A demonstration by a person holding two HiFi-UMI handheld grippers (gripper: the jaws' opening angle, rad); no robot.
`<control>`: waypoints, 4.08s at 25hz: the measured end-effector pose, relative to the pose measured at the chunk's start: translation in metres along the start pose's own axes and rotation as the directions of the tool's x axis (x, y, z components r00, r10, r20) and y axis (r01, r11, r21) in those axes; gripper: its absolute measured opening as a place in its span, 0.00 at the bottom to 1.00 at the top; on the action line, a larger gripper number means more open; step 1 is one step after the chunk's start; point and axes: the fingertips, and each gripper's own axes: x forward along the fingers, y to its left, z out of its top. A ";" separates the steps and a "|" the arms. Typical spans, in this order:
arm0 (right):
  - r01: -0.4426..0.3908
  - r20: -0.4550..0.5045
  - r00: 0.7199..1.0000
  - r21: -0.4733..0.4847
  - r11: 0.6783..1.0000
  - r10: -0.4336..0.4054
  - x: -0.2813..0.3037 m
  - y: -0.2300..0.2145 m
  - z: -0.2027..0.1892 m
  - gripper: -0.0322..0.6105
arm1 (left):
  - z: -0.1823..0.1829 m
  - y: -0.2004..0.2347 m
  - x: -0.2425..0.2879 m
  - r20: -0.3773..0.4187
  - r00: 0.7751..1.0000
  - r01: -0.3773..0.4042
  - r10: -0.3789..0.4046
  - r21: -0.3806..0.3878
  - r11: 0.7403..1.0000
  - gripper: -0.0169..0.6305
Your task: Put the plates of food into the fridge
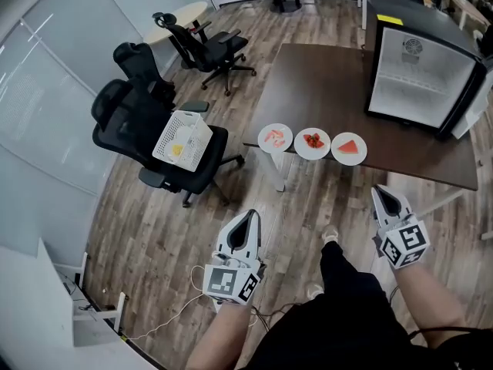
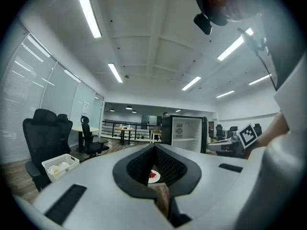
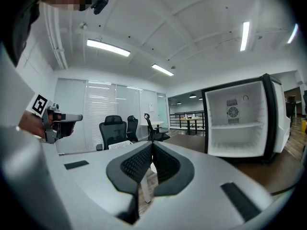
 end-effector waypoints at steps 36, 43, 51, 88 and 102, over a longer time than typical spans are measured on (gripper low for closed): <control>-0.019 -0.058 0.998 0.087 0.996 0.024 0.251 -0.186 -0.006 0.04 | -0.004 0.062 0.340 -0.169 0.985 0.045 -0.039 0.031 0.999 0.03; 0.044 -0.095 0.995 0.070 0.997 -0.037 0.244 -0.192 -0.017 0.04 | -0.021 0.061 0.392 -0.176 0.973 0.156 -0.152 0.007 0.988 0.03; 0.155 -0.160 0.978 0.142 0.978 -0.132 0.219 -0.191 -0.060 0.04 | -0.047 0.050 0.430 -0.199 0.937 0.294 -0.286 0.011 0.956 0.03; 0.318 -0.239 0.936 0.889 0.330 -0.259 0.195 -0.173 -0.275 0.33 | -0.143 0.003 0.411 -0.334 0.845 0.429 -0.418 -0.043 0.902 0.03; 0.277 -0.225 0.944 0.938 0.211 -0.241 0.206 -0.174 -0.279 0.29 | -0.157 0.000 0.393 -0.374 0.838 0.400 -0.397 -0.072 0.914 0.03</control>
